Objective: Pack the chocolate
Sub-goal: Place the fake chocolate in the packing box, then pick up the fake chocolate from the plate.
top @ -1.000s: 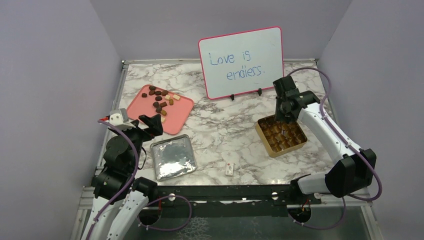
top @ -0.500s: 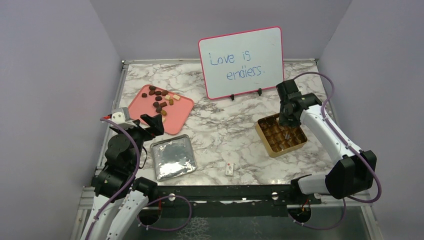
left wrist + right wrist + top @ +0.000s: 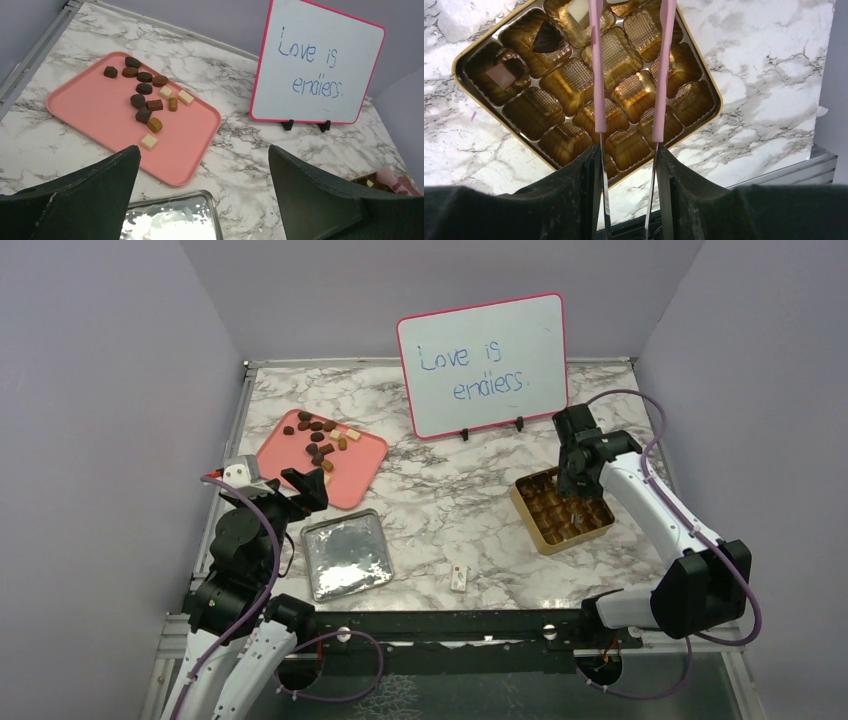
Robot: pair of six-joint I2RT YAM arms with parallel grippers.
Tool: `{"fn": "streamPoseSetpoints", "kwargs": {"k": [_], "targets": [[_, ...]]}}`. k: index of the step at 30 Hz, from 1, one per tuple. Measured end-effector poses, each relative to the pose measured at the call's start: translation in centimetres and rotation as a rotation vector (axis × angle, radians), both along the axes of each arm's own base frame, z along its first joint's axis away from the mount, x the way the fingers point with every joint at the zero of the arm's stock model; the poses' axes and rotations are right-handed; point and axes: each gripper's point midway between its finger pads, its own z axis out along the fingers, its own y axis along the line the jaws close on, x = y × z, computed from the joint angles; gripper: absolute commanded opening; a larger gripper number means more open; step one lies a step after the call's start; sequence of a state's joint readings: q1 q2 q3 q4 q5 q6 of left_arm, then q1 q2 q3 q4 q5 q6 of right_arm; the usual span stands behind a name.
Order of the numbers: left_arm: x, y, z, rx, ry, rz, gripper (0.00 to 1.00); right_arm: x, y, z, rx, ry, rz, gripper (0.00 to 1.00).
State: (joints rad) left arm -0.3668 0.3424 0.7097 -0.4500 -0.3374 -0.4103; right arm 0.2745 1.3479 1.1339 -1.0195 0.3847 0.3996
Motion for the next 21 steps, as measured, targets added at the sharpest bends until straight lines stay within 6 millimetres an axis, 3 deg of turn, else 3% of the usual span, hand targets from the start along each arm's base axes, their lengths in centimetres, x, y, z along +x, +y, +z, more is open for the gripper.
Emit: {"fn": "streamPoseSetpoints", "kwargs": {"k": [6, 12, 21], "targets": [[0.0, 0.0, 0.0, 0.001, 0.0, 0.0, 0.99, 0.0, 0.0, 0.3, 0.002, -0.009, 0.014, 0.46], [0.0, 0.0, -0.2, 0.003, 0.005, 0.0, 0.99, 0.1, 0.1, 1.9, 0.02, -0.064, 0.044, 0.46], [0.0, 0.0, -0.2, 0.006, 0.005, 0.0, 0.99, 1.5, 2.2, 3.7, 0.114, -0.125, 0.13, 0.44]]}}
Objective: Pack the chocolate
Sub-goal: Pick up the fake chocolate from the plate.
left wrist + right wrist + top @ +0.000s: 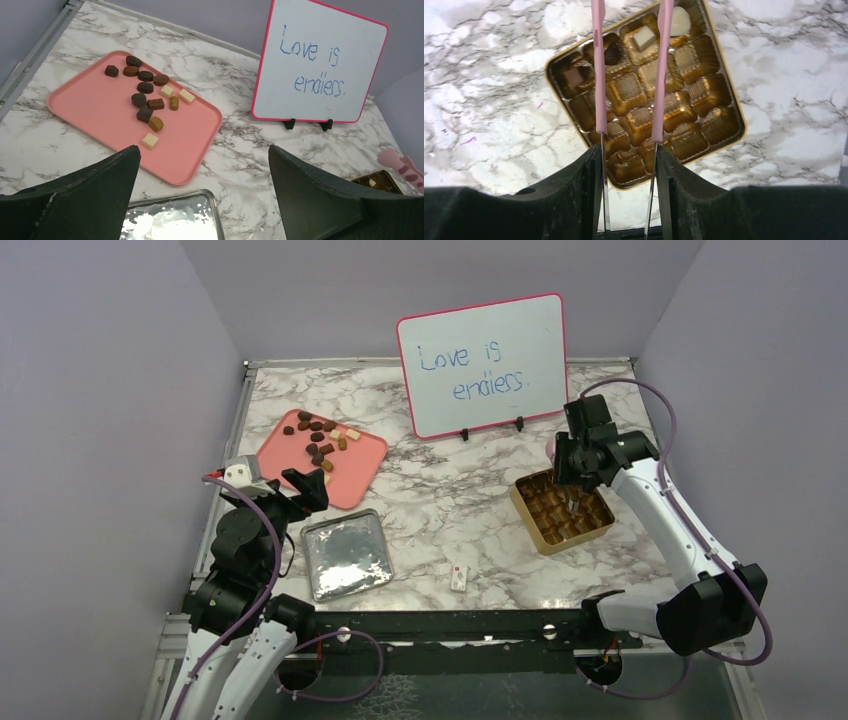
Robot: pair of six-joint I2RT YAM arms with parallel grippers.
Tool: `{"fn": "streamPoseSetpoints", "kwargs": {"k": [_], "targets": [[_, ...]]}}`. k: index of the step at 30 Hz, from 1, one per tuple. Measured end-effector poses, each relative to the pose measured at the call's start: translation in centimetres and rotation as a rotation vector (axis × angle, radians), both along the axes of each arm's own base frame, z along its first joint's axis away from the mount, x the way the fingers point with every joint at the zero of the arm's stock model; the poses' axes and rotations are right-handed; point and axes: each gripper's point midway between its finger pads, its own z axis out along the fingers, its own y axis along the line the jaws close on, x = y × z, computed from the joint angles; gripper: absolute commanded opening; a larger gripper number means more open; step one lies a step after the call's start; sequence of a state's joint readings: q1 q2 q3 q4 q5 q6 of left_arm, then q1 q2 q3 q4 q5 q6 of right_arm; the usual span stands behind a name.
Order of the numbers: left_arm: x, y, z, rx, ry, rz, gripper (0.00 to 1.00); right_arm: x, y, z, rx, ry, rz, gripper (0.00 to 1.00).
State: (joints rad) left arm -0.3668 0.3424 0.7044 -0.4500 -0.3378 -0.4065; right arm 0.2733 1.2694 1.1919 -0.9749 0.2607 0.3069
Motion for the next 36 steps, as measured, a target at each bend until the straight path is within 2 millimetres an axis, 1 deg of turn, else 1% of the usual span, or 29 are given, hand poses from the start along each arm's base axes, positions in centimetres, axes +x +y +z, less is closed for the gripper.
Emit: {"fn": "streamPoseSetpoints", "kwargs": {"k": [4, 7, 11, 14, 16, 19, 27, 30, 36], "targets": [[0.0, 0.0, 0.0, -0.001, -0.002, 0.002, 0.99, 0.5, 1.4, 0.4, 0.061, -0.027, 0.056, 0.43], [-0.1, 0.1, 0.1, -0.002, -0.006, 0.003, 0.99, 0.9, 2.7, 1.2, 0.12, -0.063, 0.107, 0.42], [-0.2, 0.2, 0.2, -0.003, -0.009, 0.005, 0.99, 1.4, 5.0, 2.0, 0.187, -0.105, 0.181, 0.42], [-0.2, 0.2, 0.2, -0.004, -0.012, 0.009, 0.99, 1.5, 7.3, 2.2, 0.216, -0.118, 0.251, 0.42], [-0.2, 0.3, 0.2, -0.004, -0.014, 0.012, 0.99, 1.3, 9.2, 2.0, 0.225, -0.117, 0.307, 0.42], [-0.3, 0.4, 0.2, -0.005, -0.019, 0.016, 0.99, 0.9, 12.1, 1.2, 0.23, -0.1, 0.389, 0.42], [-0.9, 1.1, 0.9, -0.018, -0.054, 0.042, 0.99, -0.3, 19.3, -2.1, 0.201, -0.026, 0.574, 0.42], [-1.2, 1.5, 1.2, -0.023, -0.069, 0.056, 0.99, -0.3, 22.6, -2.4, 0.196, -0.031, 0.644, 0.42], [-1.7, 2.3, 1.7, -0.034, -0.098, 0.092, 0.99, -0.3, 30.6, -1.7, 0.213, -0.084, 0.796, 0.42]]}}
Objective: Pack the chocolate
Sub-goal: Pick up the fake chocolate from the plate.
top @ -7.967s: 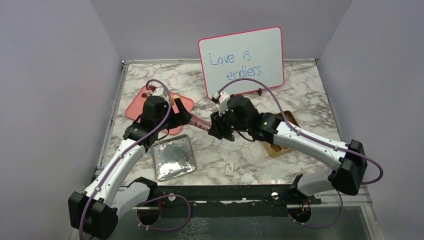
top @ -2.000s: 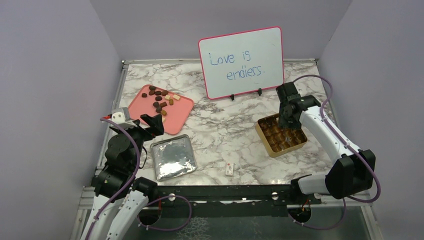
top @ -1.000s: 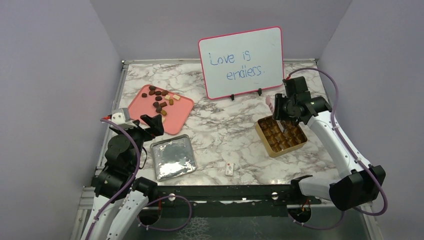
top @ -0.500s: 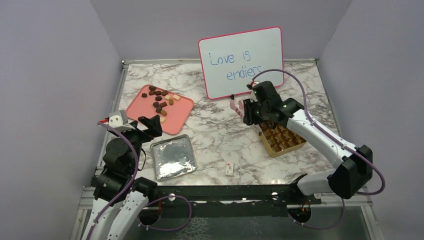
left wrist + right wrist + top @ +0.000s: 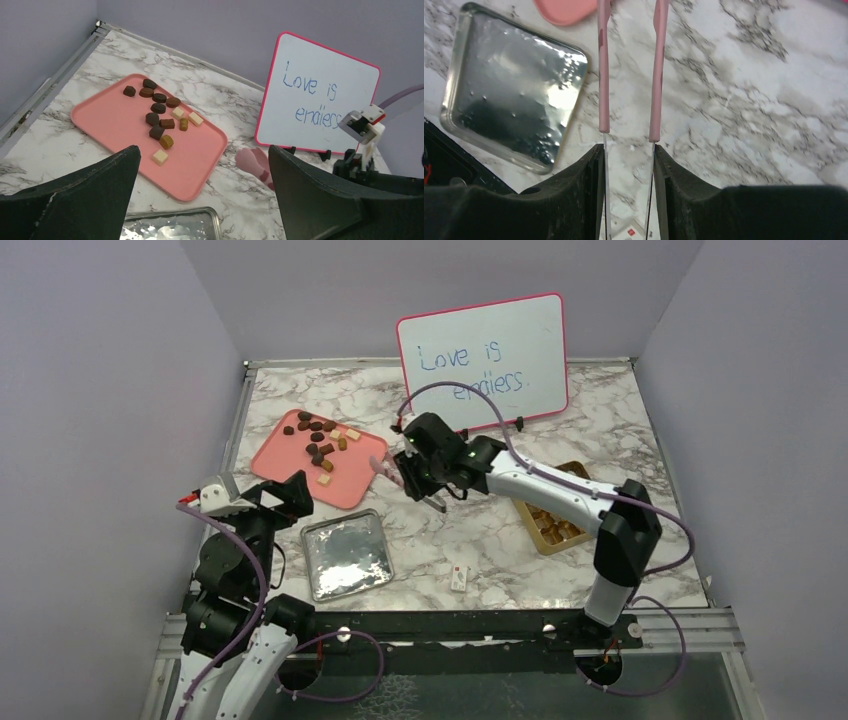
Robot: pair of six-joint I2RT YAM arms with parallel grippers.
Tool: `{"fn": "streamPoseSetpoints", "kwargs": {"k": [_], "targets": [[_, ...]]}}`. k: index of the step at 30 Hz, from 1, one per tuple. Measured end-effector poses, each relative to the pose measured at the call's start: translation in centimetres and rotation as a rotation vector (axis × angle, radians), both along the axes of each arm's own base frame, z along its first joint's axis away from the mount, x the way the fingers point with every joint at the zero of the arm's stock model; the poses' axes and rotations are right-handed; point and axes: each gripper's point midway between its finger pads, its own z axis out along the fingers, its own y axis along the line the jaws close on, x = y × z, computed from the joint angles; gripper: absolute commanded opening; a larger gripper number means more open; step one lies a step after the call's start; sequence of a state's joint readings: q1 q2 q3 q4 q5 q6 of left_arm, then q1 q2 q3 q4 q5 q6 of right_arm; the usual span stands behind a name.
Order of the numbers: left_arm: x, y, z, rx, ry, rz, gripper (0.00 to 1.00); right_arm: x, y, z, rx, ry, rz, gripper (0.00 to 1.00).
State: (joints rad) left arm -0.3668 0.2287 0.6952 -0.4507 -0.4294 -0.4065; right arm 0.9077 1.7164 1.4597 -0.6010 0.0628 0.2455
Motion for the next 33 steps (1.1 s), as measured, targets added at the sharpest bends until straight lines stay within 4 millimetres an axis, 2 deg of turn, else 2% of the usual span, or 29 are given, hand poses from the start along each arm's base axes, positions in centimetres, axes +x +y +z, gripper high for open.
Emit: {"fn": "streamPoseSetpoints", "kwargs": {"k": [3, 6, 12, 19, 33], "targets": [[-0.3, 0.5, 0.3, -0.007, -0.016, 0.019, 0.99, 0.0, 4.1, 0.0, 0.01, -0.031, 0.071, 0.42], [-0.7, 1.0, 0.6, -0.016, -0.034, 0.042, 0.99, 0.1, 7.4, -0.5, 0.009, -0.062, 0.134, 0.42], [-0.9, 1.6, 0.7, -0.023, -0.04, 0.074, 0.99, 1.0, 11.6, -2.4, -0.01, -0.101, 0.211, 0.43], [-1.0, 1.9, 0.7, -0.032, -0.045, 0.088, 0.99, 2.3, 13.4, -5.6, -0.055, -0.104, 0.253, 0.44], [-1.1, 2.0, 0.8, -0.04, -0.047, 0.095, 0.99, 3.1, 15.2, -6.1, -0.052, -0.121, 0.3, 0.44]]}}
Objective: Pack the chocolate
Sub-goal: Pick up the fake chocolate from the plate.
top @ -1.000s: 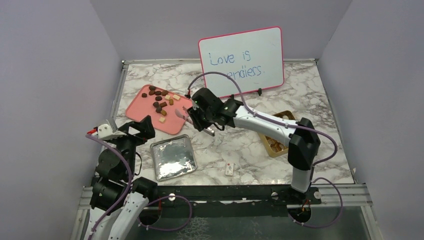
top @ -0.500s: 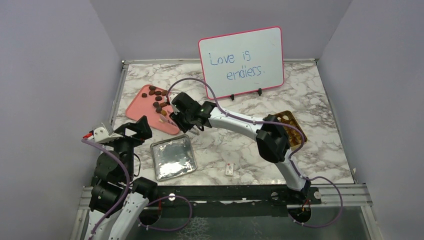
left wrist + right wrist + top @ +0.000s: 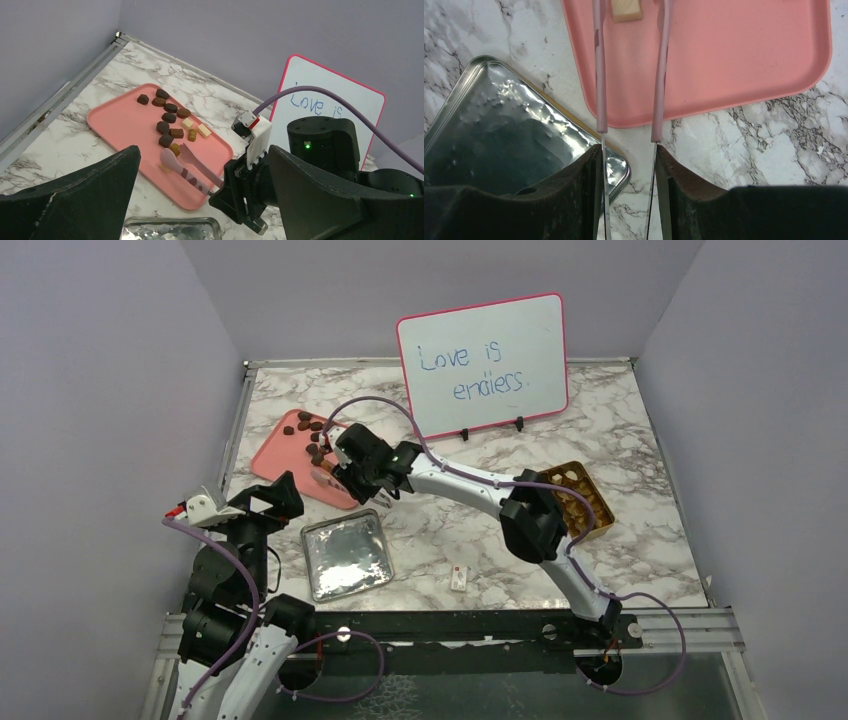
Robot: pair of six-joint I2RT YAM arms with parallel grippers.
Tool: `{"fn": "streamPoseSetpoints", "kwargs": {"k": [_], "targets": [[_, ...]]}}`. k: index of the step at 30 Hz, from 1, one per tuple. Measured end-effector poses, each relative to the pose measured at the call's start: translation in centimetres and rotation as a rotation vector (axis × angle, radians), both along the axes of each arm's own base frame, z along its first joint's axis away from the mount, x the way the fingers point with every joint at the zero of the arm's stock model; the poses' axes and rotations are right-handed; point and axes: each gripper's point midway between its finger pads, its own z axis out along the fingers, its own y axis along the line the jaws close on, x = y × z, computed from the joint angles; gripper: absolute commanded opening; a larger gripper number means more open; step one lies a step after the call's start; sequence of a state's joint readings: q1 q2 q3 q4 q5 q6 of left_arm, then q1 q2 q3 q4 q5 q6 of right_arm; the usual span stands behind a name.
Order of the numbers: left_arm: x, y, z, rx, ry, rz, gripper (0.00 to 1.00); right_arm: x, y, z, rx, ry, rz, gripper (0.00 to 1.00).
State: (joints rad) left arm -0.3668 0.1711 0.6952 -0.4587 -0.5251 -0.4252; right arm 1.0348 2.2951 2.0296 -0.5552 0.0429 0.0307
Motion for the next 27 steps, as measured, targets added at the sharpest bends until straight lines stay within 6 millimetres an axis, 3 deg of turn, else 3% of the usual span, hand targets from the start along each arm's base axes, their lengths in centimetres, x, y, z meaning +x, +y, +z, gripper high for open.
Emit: {"fn": "streamPoseSetpoints", "kwargs": {"k": [13, 27], "targets": [[0.0, 0.0, 0.0, -0.001, 0.0, 0.0, 0.99, 0.3, 0.4, -2.0, -0.037, 0.014, 0.008, 0.42], [-0.1, 0.1, 0.1, -0.004, -0.008, 0.0, 0.99, -0.8, 0.8, -1.9, -0.074, 0.006, 0.057, 0.43]]}}
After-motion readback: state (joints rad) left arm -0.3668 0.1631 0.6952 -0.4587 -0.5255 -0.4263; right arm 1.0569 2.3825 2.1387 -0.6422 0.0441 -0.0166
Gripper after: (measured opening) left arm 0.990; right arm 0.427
